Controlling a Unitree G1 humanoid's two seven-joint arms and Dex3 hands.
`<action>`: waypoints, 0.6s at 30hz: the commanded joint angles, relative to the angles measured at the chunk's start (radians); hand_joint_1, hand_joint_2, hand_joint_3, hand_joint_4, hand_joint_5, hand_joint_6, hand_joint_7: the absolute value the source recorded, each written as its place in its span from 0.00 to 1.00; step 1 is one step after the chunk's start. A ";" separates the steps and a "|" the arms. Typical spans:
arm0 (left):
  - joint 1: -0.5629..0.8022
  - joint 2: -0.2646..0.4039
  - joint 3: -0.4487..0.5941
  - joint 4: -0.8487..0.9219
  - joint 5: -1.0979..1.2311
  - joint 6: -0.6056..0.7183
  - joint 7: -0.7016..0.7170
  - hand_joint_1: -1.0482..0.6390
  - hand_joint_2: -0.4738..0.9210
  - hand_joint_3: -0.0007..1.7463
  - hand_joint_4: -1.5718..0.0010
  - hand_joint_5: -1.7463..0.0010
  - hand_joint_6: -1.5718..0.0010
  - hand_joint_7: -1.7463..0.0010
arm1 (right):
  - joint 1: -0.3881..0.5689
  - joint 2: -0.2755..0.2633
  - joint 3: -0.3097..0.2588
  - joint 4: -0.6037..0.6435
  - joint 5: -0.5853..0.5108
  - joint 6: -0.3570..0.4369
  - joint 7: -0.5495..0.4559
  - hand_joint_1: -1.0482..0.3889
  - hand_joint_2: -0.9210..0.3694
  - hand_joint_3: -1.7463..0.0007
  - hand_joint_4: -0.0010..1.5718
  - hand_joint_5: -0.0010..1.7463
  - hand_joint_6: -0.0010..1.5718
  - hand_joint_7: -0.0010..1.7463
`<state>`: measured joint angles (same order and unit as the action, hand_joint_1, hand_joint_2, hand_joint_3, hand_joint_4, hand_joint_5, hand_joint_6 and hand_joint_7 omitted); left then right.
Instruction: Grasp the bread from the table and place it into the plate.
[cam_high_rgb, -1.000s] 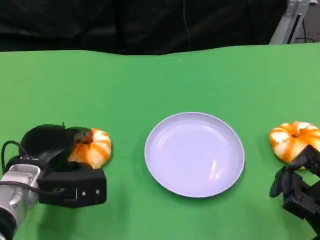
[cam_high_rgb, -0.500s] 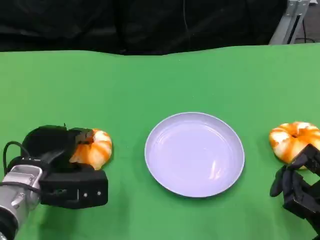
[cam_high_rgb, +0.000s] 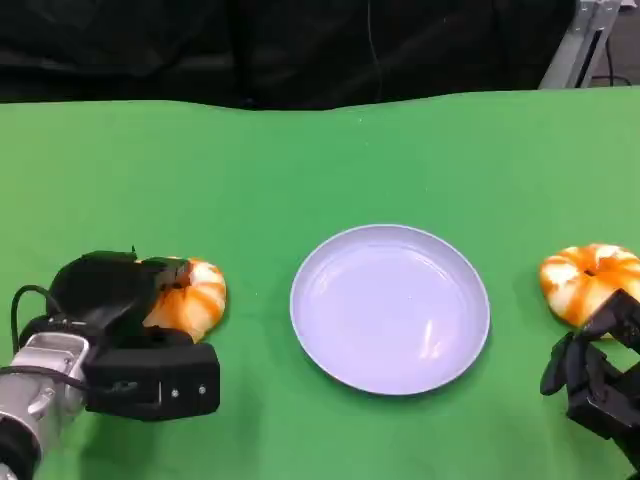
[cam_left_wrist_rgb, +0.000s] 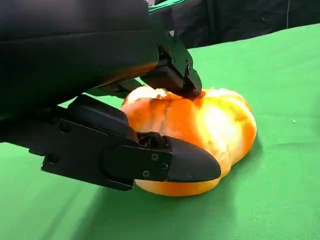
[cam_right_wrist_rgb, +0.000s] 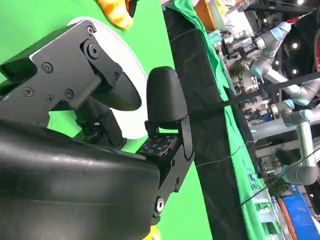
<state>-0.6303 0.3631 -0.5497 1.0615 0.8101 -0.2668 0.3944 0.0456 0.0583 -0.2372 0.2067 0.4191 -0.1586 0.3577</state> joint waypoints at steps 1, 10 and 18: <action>0.020 -0.006 -0.013 0.014 -0.003 0.000 -0.007 0.11 1.00 0.10 0.74 1.00 0.66 0.99 | 0.007 -0.017 -0.007 -0.013 0.007 0.000 0.002 0.70 0.39 0.18 0.58 1.00 0.49 0.94; 0.004 -0.024 -0.030 0.055 -0.005 0.020 -0.007 0.40 1.00 0.14 0.63 0.96 0.57 0.97 | 0.004 -0.019 -0.011 -0.006 0.013 -0.006 0.015 0.70 0.39 0.19 0.58 1.00 0.48 0.94; -0.004 -0.046 0.025 0.074 -0.096 -0.003 -0.052 0.51 0.99 0.02 0.49 0.58 0.32 0.98 | 0.005 -0.018 -0.009 -0.012 0.003 0.002 -0.001 0.70 0.38 0.19 0.58 1.00 0.49 0.95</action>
<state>-0.6455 0.3255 -0.5290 1.1135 0.7336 -0.2567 0.3843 0.0457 0.0564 -0.2378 0.2067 0.4188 -0.1591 0.3654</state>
